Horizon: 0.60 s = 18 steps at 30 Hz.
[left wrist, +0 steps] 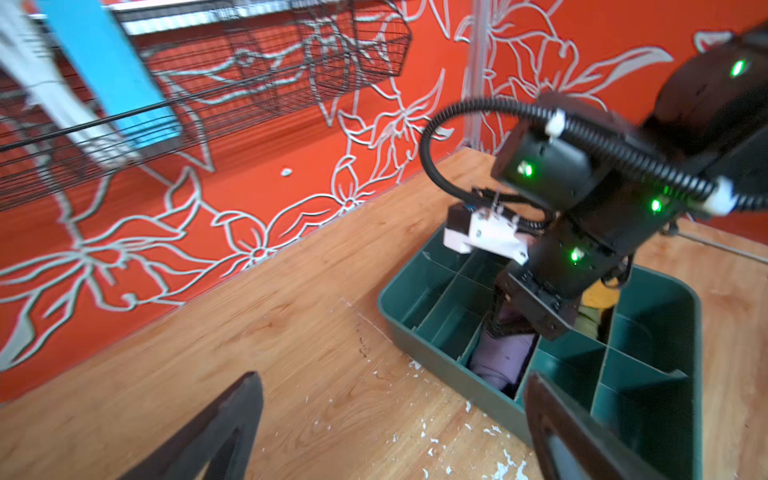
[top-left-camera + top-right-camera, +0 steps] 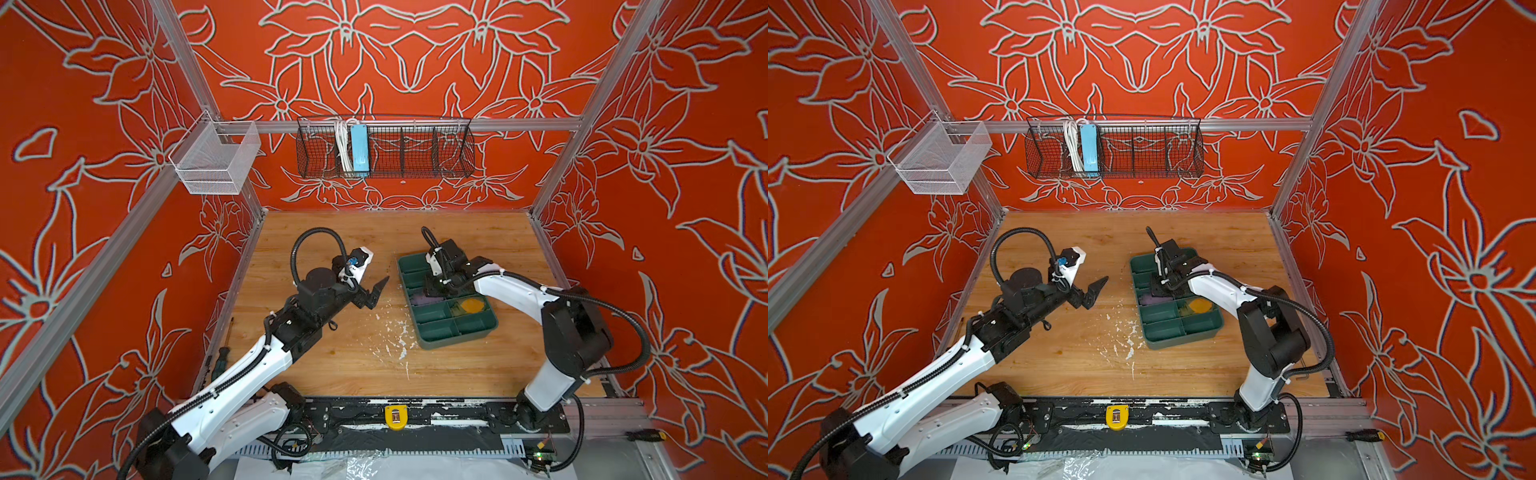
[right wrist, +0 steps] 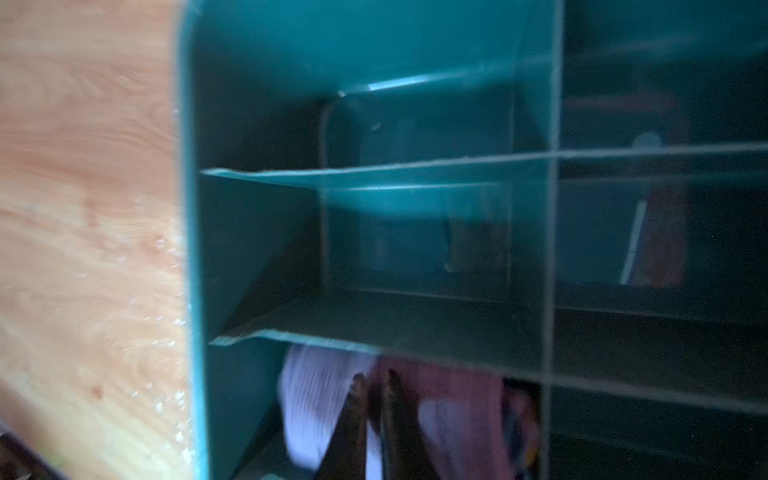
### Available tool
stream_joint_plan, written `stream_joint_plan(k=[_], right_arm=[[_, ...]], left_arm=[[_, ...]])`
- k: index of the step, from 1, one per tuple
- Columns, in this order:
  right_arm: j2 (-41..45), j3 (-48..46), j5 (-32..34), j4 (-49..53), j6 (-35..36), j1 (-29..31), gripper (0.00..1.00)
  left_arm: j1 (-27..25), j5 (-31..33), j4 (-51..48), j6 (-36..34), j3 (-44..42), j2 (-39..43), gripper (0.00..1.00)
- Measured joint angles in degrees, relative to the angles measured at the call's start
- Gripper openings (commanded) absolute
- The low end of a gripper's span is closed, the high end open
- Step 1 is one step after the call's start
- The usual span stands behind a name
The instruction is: Roll the socks
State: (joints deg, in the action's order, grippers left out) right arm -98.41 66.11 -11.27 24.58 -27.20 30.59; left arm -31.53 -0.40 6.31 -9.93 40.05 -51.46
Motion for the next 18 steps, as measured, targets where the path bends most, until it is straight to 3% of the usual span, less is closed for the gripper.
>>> stream_joint_plan(k=[4, 10, 12, 14, 16, 18], right_arm=[[-2.16, -1.27, 0.61, -3.63, -0.87, 0.74, 0.1], [-4.33, 1.05, 1.68, -2.67, -0.87, 2.08, 0.11], [-3.78, 3.08, 2.49, -0.39, -0.07, 2.27, 0.2], [-1.44, 5.57, 3.98, 2.49, 1.81, 2.27, 0.37], [2.91, 7.8, 6.25, 4.11, 3.5, 2.43, 0.52], [8.59, 9.44, 8.79, 4.46, 5.2, 2.23, 0.61]], left_arm=[[0.55, 2.95, 2.19, 3.96, -2.27, 2.29, 0.97], [1.97, 5.79, -0.33, 15.74, 1.03, -0.24, 0.97], [2.21, 4.33, -1.75, 18.38, 3.43, -2.23, 0.97], [2.23, 1.95, -3.5, 21.38, 6.6, -5.29, 0.98], [2.1, -0.44, -4.94, 23.96, 9.42, -8.57, 0.98], [0.92, -0.9, -7.76, 26.45, 12.72, -12.52, 1.0]])
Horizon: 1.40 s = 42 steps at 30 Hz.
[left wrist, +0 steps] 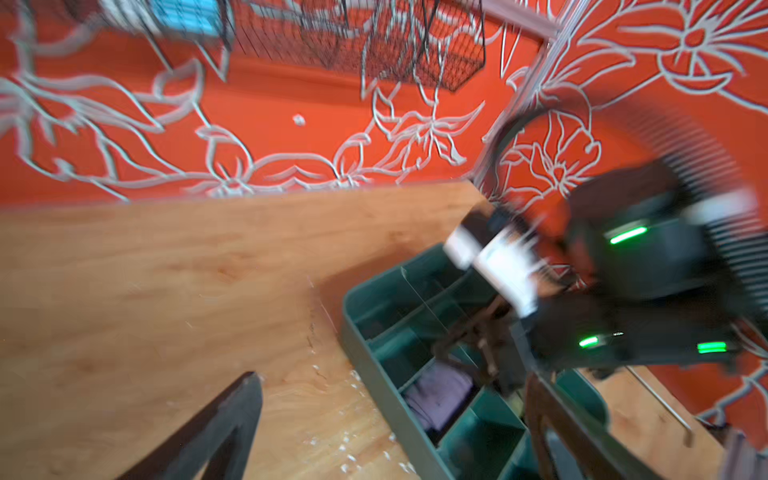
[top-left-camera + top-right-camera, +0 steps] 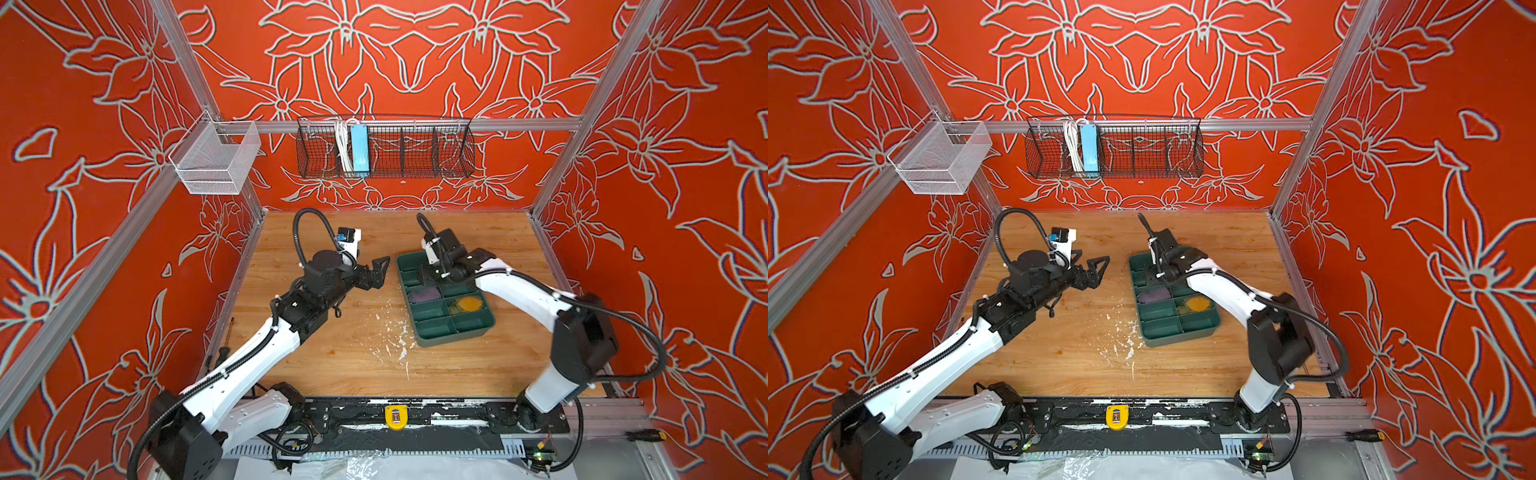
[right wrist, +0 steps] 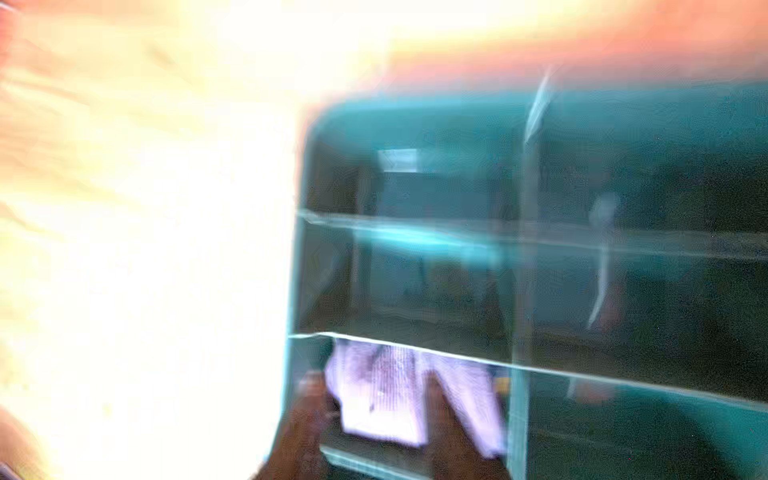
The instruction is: Roll the socks
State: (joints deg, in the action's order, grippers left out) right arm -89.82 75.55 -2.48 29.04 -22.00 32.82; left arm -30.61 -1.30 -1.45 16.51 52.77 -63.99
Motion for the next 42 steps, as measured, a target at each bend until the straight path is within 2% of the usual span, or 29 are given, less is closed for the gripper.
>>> stream_joint_plan(k=[3, 5, 8, 10, 12, 20, 23, 26, 31, 33, 35, 37, 42], right_arm=[[9.35, 0.46, 3.76, 0.33, 2.43, -2.36, 0.66], [13.79, -0.74, 5.51, 0.57, 3.26, -6.67, 0.66], [16.61, -5.7, 6.95, 0.94, 3.32, -13.38, 0.75], [16.44, -10.38, 7.85, 1.84, 3.63, -17.16, 0.79], [15.04, -13.75, 7.52, 2.99, 3.85, -18.4, 0.8], [5.7, -16.7, 2.54, 2.36, 4.02, -18.91, 0.76], [2.25, -16.7, 1.57, 0.9, 4.13, -19.54, 0.67], [-0.83, -16.68, 0.59, -0.28, 4.02, -20.02, 0.52], [-2.97, -16.41, -1.27, -1.66, 2.34, -20.68, 0.19], [-3.26, -16.35, -2.84, -2.36, 1.01, -20.7, 0.12], [-3.56, -16.35, -5.42, -3.45, -0.9, -20.13, 0.07], [-4.39, -16.09, -5.2, -5.49, -3.89, -18.75, 0.03], [-8.68, -11.41, -3.54, -6.67, -8.68, -12.94, 0.03]], left_arm=[[-4.63, 2.58, -7.61, 3.48, 7.06, -7.65, 0.99], [-8.72, 4.59, -13.44, 6.08, 12.98, -14.03, 0.99], [-13.25, 6.05, -18.23, 10.03, 17.44, -21.03, 1.0], [-15.45, 6.19, -20.26, 12.83, 17.64, -23.93, 0.98], [-16.65, 6.14, -21.57, 15.04, 17.31, -25.86, 0.98], [-17.11, 8.17, -22.03, 17.29, 16.85, -26.38, 0.98], [-17.11, 9.75, -22.03, 16.81, 16.74, -25.57, 0.98], [-17.07, 11.04, -22.05, 16.26, 16.48, -24.55, 0.98], [-15.85, 11.8, -21.79, 14.51, 16.2, -23.37, 0.98], [-14.25, 11.74, -21.77, 13.75, 15.98, -22.99, 0.98], [-11.76, 11.37, -21.88, 12.81, 15.85, -22.49, 0.98], [-7.82, 10.75, -21.99, 11.72, 15.78, -21.51, 0.98], [1.81, 11.58, -22.27, 7.8, 15.67, -16.06, 0.98]])
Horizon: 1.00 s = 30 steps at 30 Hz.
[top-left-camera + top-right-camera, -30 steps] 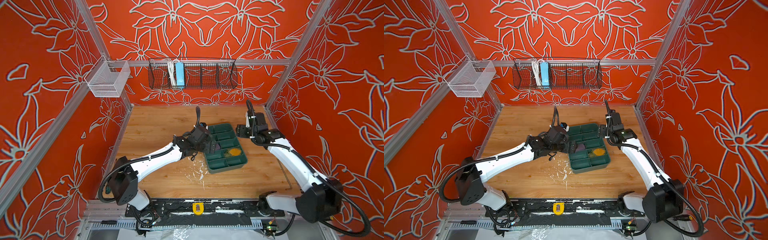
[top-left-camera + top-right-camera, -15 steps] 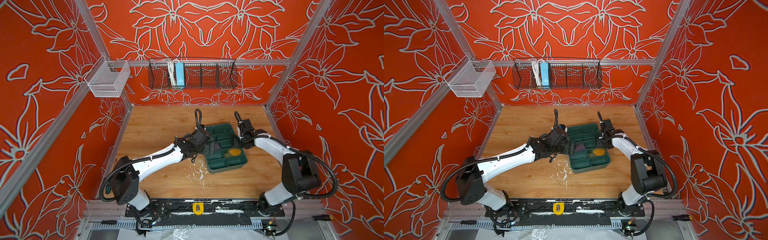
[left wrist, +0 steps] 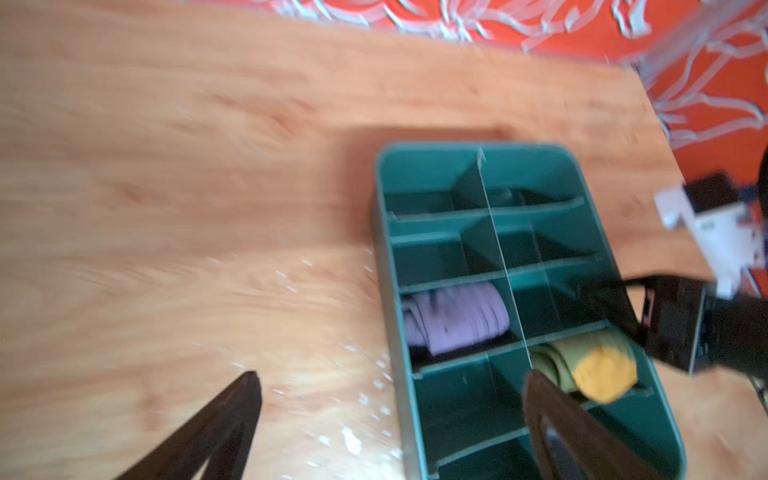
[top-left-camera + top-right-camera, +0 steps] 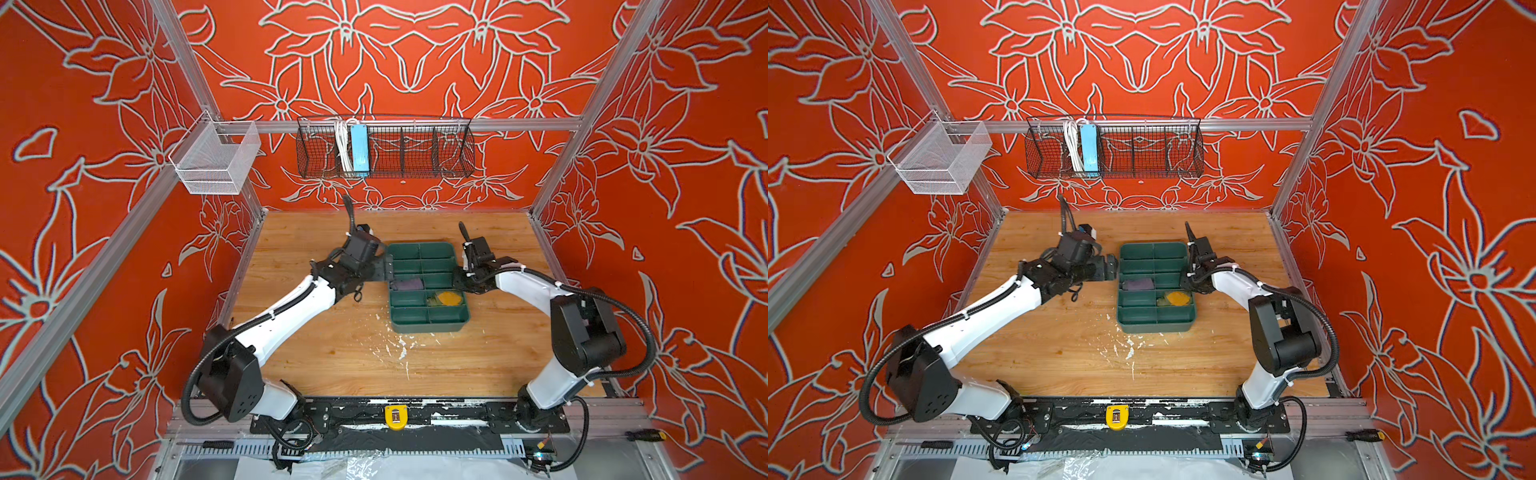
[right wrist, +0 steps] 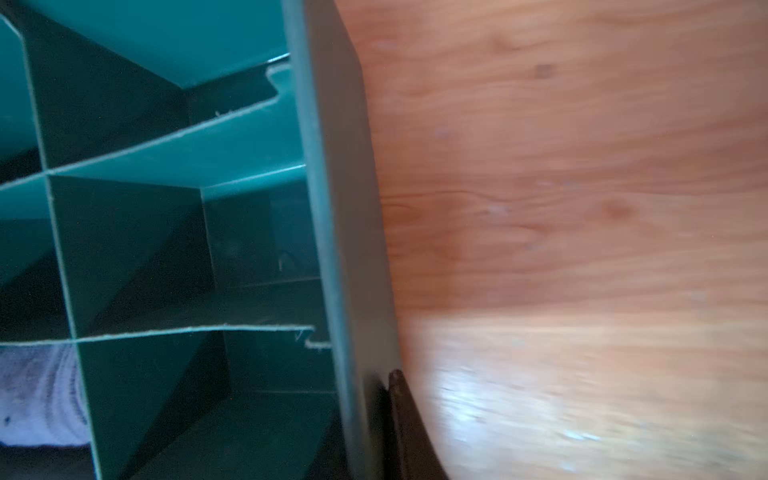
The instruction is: Roll the socks
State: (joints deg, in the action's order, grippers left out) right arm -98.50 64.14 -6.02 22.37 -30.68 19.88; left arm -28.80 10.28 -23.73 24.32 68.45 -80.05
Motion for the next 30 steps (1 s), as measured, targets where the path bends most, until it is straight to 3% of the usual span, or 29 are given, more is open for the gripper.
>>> stream_joint_plan(k=[6, 12, 14, 17, 22, 23, 25, 30], right_arm=[[-16.76, 21.27, 0.02, 0.35, -4.33, 7.02, 0.03], [-31.23, 41.7, -0.98, 0.2, -9.49, 7.56, 0.04], [-35.3, 47.95, -1.03, 0.68, -10.36, 7.45, 0.09], [-38.95, 53.66, -1.09, 0.9, -11.06, 7.45, 0.26], [-37.75, 53.24, -1.86, -0.85, -9.81, 7.37, 0.76], [-36.2, 51.21, -1.95, -1.9, -8.9, 7.37, 0.82], [-30.32, 44.7, -1.9, -3.08, -7.21, 7.5, 0.88], [-9.31, 27.45, 0.15, -5.99, -0.85, 7.52, 0.9]], left_arm=[[6.14, 1.66, 0.15, -4.13, -1.36, 8.74, 0.98], [8.66, 2.38, -0.39, -6.14, -4.94, 12.87, 0.98], [8.96, 2.64, -0.37, -6.29, -6.97, 13.94, 0.98], [9.77, 3.23, -0.2, -6.29, -9.49, 14.86, 0.98], [11.65, 5.27, 2.91, -6.62, -12.59, 14.88, 0.97], [11.91, 5.64, 3.96, -6.84, -13.2, 14.88, 0.97], [12.37, 6.86, 6.43, -7.65, -14.62, 14.88, 0.97], [13.16, 10.08, 12.68, -10.58, -17.62, 15.52, 0.97]])
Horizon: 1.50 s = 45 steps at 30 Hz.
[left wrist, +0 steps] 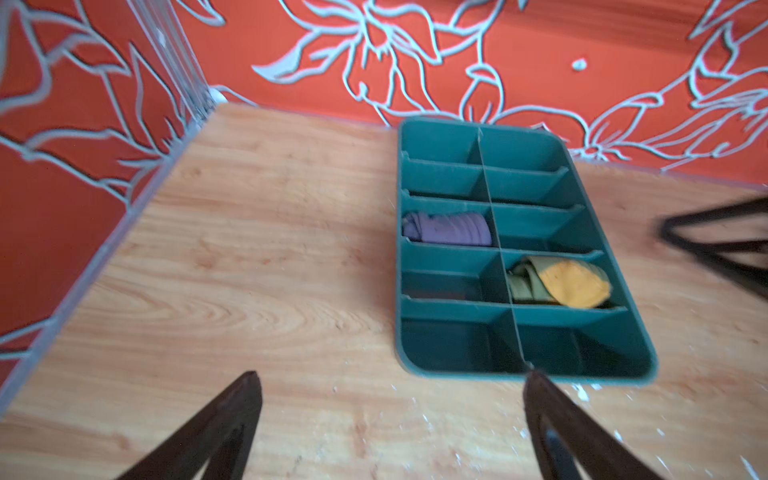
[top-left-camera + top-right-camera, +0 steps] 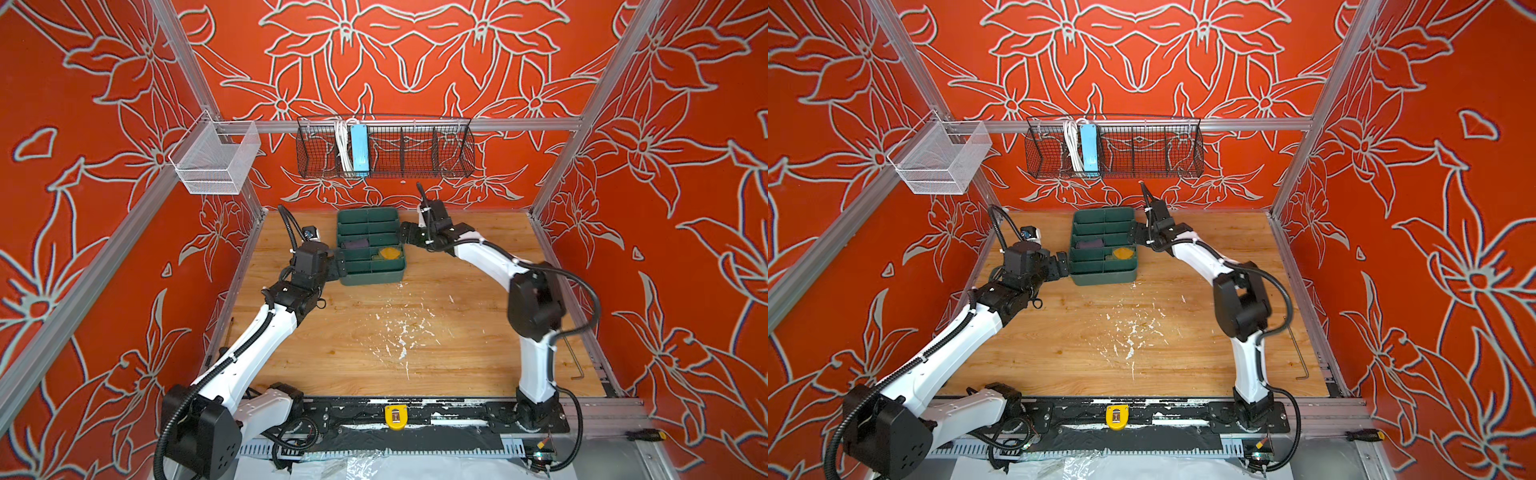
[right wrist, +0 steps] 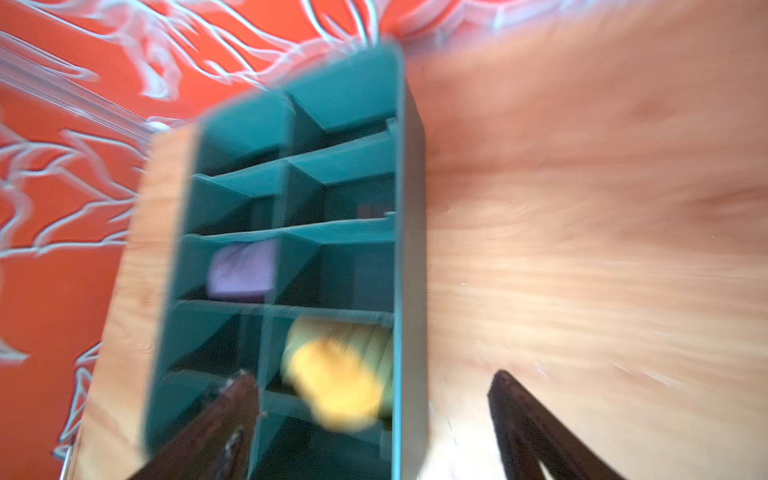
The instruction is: Roll the socks
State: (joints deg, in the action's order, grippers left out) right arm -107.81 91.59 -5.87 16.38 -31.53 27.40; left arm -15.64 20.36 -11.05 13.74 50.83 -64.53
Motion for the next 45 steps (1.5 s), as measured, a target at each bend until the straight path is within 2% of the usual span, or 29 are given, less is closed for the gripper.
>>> stream_joint_plan(k=[4, 10, 13, 16, 18, 20, 25, 29, 32, 37, 45], right_arm=[[18.8, -13.55, 5.81, -4.09, 7.93, -0.07, 0.94], [40.33, -42.27, 20.98, -15.65, 24.09, -1.53, 0.97], [47.43, -55.82, 25.88, -20.59, 30.82, -6.32, 0.98], [51.49, -63.52, 31.12, -23.82, 32.65, -13.86, 0.99], [52.09, -66.62, 34.77, -27.19, 32.52, -17.86, 0.98], [50.95, -68.5, 36.79, -30.27, 31.67, -19.21, 0.98], [43.08, -73.66, 36.13, -42.4, 30.01, -19.41, 0.98], [33.92, -74.58, 32.41, -50.27, 30.05, -20.09, 0.98], [28.33, -73.77, 27.32, -54.27, 30.51, -21.05, 0.98], [27.39, -73.31, 21.73, -57.4, 30.51, -23.21, 0.98], [27.34, -73.29, 18.86, -58.75, 30.53, -23.32, 0.98]], left_arm=[[1.4, 3.63, 6.03, -2.71, -5.95, 2.45, 0.97], [5.33, 5.25, 10.49, -5.38, -12.83, 0.72, 0.97], [6.36, 5.51, 13.62, -5.2, -16.57, -0.94, 0.97], [6.84, 5.18, 17.33, -6.69, -20.17, -3.34, 0.97], [6.99, 4.13, 20.22, -7.93, -21.62, -5.57, 0.97], [7.04, 2.43, 24.22, -9.62, -23.74, -7.13, 0.97], [8.15, -2.69, 31.76, -13.51, -26.84, -9.22, 0.97], [13.03, -8.57, 39.63, -13.94, -30.18, -10.84, 0.97], [14.71, -13.25, 40.17, -14.4, -30.45, -12.44, 0.97], [17.22, -18.84, 40.3, -14.14, -29.11, -12.87, 0.97], [17.79, -20.72, 40.52, -13.9, -28.81, -12.87, 0.97]])
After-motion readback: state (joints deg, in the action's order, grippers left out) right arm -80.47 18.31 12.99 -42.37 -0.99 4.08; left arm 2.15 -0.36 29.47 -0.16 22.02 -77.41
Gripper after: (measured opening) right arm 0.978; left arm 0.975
